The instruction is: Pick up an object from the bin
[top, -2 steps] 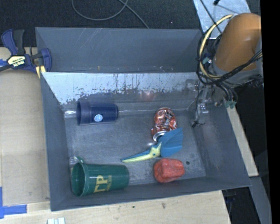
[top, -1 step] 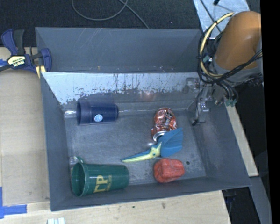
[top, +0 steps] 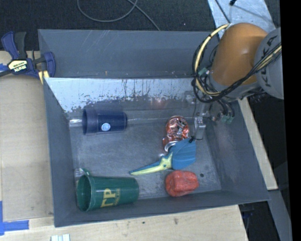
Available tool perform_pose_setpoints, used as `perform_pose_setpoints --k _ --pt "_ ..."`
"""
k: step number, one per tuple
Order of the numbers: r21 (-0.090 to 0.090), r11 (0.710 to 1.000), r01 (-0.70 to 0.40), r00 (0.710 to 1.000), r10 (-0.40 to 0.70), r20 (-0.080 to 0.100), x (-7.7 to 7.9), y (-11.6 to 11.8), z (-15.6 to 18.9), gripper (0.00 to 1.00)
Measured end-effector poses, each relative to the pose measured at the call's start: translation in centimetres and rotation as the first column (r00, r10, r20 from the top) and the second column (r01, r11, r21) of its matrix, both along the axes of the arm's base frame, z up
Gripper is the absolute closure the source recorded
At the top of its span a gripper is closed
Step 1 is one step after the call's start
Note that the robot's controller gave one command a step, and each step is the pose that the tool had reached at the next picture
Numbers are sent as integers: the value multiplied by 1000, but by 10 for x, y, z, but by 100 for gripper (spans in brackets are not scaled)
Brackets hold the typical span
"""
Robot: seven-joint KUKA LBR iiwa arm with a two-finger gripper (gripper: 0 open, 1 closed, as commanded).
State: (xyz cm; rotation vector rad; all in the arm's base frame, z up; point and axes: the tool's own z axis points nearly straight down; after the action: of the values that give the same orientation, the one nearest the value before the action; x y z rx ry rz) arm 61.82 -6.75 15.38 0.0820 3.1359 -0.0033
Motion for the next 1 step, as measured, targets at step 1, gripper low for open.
perform_pose_setpoints --k 1 --pt "7 997 -82 997 82 3 -27 20 -29 0"
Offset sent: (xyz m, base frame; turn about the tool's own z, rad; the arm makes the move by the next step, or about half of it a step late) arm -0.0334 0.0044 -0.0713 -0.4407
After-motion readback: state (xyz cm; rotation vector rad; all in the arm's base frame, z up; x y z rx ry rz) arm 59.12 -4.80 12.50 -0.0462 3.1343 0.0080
